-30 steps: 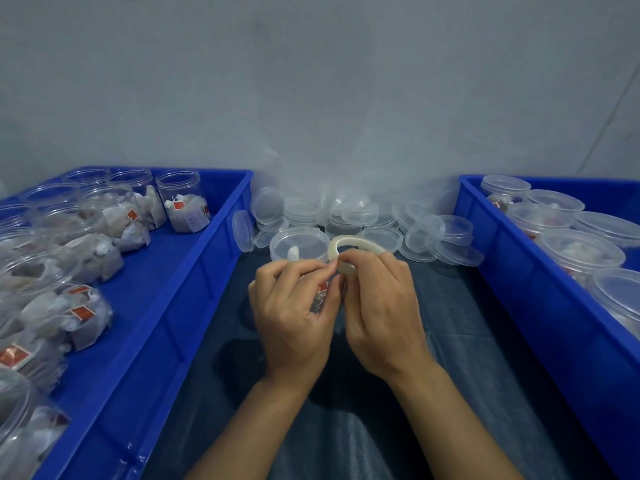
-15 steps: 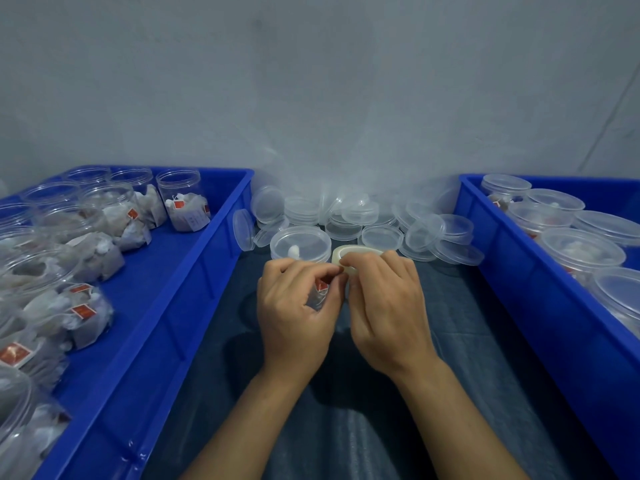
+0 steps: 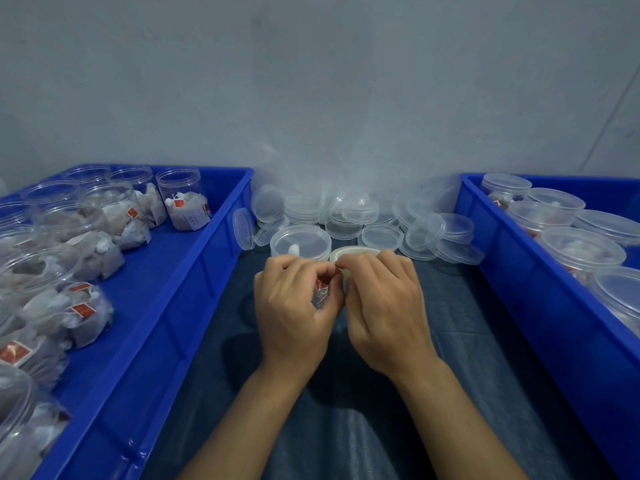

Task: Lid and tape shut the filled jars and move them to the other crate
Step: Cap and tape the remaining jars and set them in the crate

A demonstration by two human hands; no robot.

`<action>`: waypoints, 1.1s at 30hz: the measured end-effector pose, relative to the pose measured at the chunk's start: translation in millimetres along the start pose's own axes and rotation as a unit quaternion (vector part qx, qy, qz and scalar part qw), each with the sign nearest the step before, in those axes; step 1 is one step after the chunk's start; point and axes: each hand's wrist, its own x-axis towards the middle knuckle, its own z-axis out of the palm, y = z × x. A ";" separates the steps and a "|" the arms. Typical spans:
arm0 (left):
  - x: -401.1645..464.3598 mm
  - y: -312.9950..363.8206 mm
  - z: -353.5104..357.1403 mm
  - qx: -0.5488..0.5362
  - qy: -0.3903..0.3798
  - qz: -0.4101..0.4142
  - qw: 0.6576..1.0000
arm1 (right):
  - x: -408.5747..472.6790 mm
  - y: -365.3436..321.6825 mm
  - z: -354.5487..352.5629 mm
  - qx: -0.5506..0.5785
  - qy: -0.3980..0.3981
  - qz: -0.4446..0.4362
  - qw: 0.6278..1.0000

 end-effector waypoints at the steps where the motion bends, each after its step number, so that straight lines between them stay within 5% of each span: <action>1: 0.0 -1.2 0.6 0.004 -0.001 0.006 1.000 | 0.4 0.0 0.2 0.000 -0.002 0.000 1.000; 14: 0.7 -4.8 0.8 -0.001 -0.019 0.035 0.999 | 2.7 2.0 -2.7 -0.014 -0.002 0.000 1.000; 29: 3.6 -3.2 -5.6 -0.087 -0.039 -0.064 0.993 | 4.9 -1.5 -1.0 -0.032 0.047 0.002 0.998; 33: 4.9 -4.9 -7.3 -0.059 -0.056 -0.024 0.996 | 4.1 0.6 -2.4 -0.033 0.051 -0.003 0.998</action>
